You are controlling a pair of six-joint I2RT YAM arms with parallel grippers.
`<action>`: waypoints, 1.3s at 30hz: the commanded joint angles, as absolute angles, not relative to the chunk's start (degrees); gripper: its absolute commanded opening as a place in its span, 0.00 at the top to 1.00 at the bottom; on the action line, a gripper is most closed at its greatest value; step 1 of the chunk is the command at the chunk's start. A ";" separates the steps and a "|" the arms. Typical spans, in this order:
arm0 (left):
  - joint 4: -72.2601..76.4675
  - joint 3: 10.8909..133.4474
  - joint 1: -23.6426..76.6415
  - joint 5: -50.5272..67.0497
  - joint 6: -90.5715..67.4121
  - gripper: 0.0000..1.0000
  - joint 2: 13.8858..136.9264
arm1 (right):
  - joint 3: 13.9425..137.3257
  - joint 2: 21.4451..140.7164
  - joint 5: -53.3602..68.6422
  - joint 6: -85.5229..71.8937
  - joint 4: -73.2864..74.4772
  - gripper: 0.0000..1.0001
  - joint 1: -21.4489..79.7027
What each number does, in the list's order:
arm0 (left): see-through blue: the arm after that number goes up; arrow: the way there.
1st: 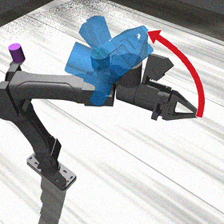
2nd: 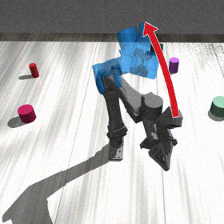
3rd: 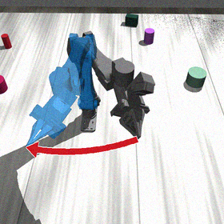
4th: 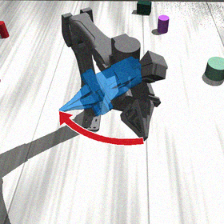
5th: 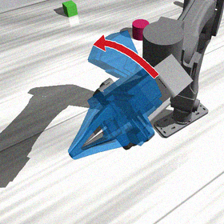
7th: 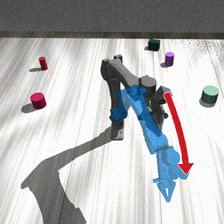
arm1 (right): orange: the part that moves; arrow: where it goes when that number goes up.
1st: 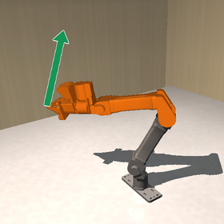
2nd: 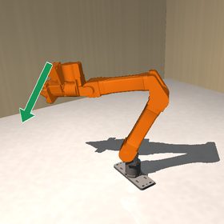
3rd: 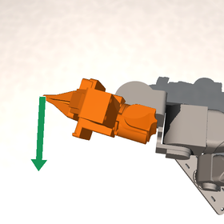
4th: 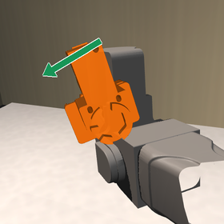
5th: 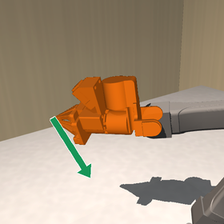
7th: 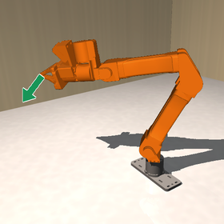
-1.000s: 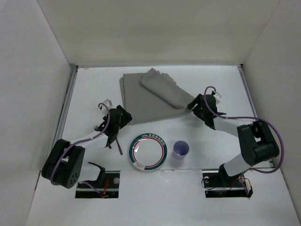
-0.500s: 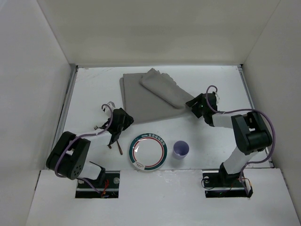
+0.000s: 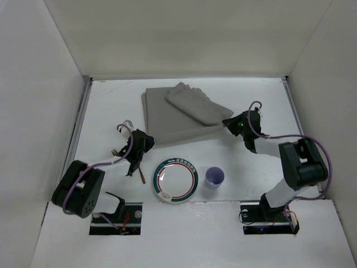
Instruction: Set the dinner table for one person
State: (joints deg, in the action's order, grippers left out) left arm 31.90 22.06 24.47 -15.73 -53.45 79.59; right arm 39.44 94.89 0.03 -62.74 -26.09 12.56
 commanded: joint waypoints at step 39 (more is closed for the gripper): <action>34.69 55.16 15.95 -7.65 -45.16 0.92 76.12 | 58.67 76.64 -6.94 -44.90 -16.24 0.97 17.09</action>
State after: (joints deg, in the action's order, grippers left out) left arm 25.39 64.40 15.51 -8.12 -43.72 77.43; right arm 69.06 76.07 -7.60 -43.46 -9.67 16.56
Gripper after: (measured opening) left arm 0.078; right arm 0.098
